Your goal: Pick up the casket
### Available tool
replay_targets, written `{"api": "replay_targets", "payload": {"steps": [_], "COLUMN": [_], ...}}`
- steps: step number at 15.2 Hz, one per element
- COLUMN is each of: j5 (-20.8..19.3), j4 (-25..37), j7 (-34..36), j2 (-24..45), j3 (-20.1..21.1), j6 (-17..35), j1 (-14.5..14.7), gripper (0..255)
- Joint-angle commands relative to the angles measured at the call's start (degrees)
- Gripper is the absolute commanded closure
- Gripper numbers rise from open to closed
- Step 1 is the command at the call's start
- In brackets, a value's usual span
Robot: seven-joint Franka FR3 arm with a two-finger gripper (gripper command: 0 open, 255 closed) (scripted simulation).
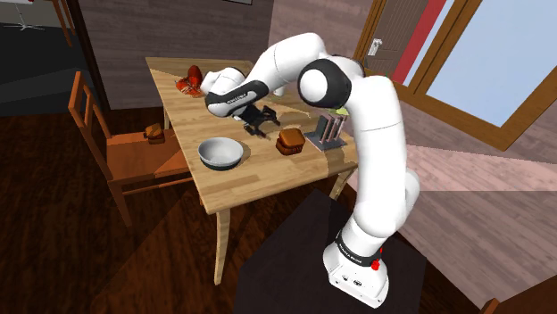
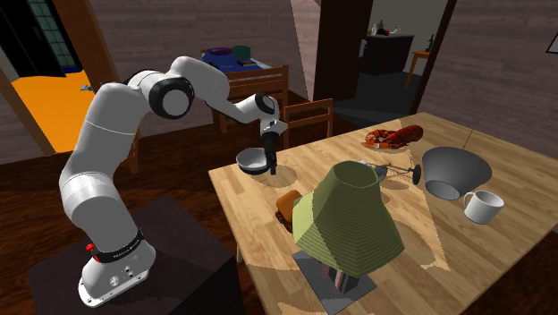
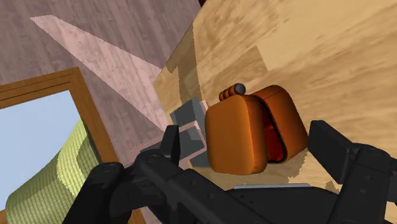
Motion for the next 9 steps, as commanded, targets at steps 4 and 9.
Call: {"api": "replay_targets", "payload": {"steps": [4,9], "j5": [-4.16,-7.95], "j4": [17.05,41.96], "j7": [1.07,-2.80], "j2": [14.52,32.75], "j3": [-5.52,-12.19], "j6": [-8.07,-17.79], "j1": [0.19,-1.47], "gripper": [0,0]}}
